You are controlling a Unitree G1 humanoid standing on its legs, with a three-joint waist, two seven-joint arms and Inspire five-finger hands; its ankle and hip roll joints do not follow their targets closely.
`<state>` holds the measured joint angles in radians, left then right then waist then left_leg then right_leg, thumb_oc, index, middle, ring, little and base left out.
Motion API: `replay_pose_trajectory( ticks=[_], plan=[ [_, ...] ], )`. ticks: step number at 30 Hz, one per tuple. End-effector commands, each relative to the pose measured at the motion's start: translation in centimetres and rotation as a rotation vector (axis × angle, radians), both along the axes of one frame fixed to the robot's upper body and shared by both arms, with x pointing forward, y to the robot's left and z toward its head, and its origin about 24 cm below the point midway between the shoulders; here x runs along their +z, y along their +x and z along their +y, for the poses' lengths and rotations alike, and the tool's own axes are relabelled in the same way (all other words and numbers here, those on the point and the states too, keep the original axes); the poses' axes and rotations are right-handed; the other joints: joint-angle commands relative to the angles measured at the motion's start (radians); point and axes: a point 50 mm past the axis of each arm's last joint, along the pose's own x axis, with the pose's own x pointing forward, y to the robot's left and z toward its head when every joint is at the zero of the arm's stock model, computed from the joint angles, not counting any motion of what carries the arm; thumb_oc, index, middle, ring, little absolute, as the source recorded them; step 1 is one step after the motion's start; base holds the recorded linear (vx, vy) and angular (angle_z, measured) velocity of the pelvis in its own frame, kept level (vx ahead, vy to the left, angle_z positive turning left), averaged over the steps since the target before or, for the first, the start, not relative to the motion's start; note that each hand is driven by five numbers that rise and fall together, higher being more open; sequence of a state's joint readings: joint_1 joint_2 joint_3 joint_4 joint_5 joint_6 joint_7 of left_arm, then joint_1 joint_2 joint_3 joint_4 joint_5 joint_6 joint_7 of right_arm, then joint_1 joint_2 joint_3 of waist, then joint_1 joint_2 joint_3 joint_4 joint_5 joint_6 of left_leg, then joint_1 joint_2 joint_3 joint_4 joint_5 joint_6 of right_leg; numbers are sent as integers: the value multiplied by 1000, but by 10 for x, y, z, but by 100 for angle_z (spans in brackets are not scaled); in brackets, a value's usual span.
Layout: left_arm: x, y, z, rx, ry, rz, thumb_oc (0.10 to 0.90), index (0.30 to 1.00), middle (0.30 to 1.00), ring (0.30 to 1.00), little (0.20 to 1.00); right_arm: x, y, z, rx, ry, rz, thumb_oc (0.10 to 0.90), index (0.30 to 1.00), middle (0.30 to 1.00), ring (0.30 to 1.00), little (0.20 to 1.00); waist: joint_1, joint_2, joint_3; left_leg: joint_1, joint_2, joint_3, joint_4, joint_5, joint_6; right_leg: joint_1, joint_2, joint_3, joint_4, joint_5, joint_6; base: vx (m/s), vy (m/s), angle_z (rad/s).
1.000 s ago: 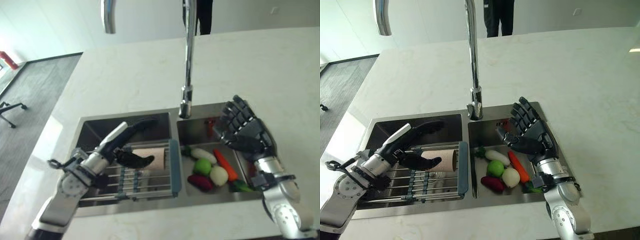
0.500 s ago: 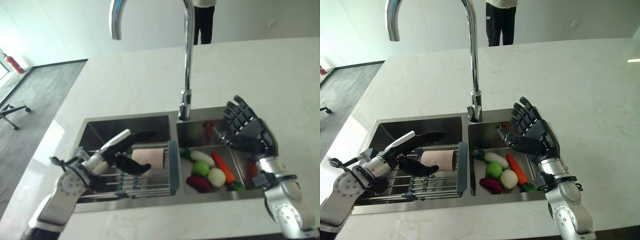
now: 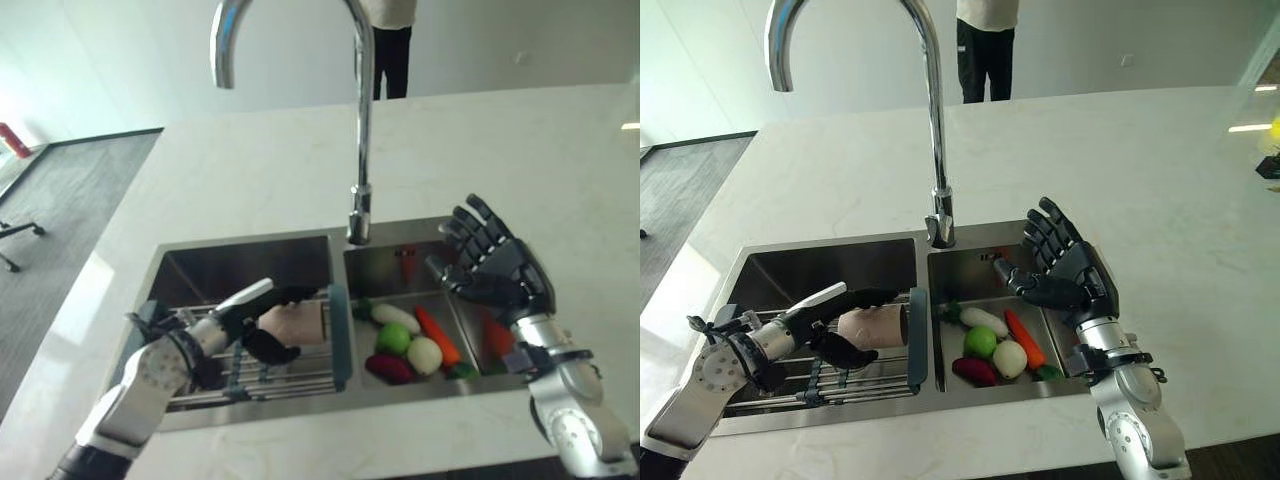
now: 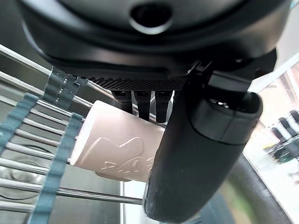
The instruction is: Place the dishes in the dishwasher.
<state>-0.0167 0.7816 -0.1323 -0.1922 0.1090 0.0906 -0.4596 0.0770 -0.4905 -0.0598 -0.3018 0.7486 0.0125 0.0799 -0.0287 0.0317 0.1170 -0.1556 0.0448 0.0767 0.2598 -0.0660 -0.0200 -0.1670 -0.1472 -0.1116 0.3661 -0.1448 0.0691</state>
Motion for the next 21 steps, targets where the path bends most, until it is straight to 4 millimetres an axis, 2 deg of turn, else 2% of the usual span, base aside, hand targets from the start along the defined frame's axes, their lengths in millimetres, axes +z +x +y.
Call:
replay_pose_trajectory(
  ticks=[1,6,11,13,14,15,17,21],
  plan=[
    [39,21,-5,20,40,-249,800,900,900,900,900,52,7,2,11,-22,-282,800,900,900,900,900,-3,0,-29,43,86,-19,40,-101,-61,69,-8,-3,-66,-6,89,0,0,0],
    [33,23,-5,43,57,-242,800,900,900,900,900,50,7,3,14,-31,-278,800,900,900,900,900,-7,-3,-30,48,90,-14,40,-103,-61,71,-5,0,-66,-6,88,15,-5,-3],
    [9,27,-1,92,203,-135,800,900,900,900,900,47,7,5,24,-35,-273,800,900,900,900,900,-19,-4,-30,51,92,-7,40,-106,-60,69,0,13,-66,-5,87,4,-2,-1],
    [7,27,0,96,222,-126,800,900,900,900,900,46,7,5,25,-36,-272,800,900,900,900,900,-20,-4,-30,52,93,-6,40,-106,-59,69,1,14,-66,-6,88,7,-3,-2],
    [-2,27,5,119,251,-71,800,900,900,900,900,47,8,5,27,-36,-269,800,900,900,900,900,-22,-5,-30,53,94,-4,40,-106,-60,69,2,16,-66,-6,88,0,0,0],
    [-8,27,7,129,270,-40,544,516,516,516,516,46,8,5,28,-36,-267,800,900,900,900,900,-23,-4,-30,54,95,-2,40,-106,-59,69,3,17,-66,-5,88,34,-13,-1],
    [-14,25,9,139,279,-8,400,300,300,300,300,45,9,5,26,-36,-263,800,900,900,900,900,-22,-5,-29,57,96,-1,40,-106,-59,70,4,18,-66,-4,87,0,0,0],
    [-23,21,14,157,307,77,400,300,300,300,300,43,8,6,25,-38,-259,800,900,900,900,900,-21,-5,-26,59,100,2,40,-106,-59,72,4,15,-66,-5,87,20,-11,-9]
  ],
)
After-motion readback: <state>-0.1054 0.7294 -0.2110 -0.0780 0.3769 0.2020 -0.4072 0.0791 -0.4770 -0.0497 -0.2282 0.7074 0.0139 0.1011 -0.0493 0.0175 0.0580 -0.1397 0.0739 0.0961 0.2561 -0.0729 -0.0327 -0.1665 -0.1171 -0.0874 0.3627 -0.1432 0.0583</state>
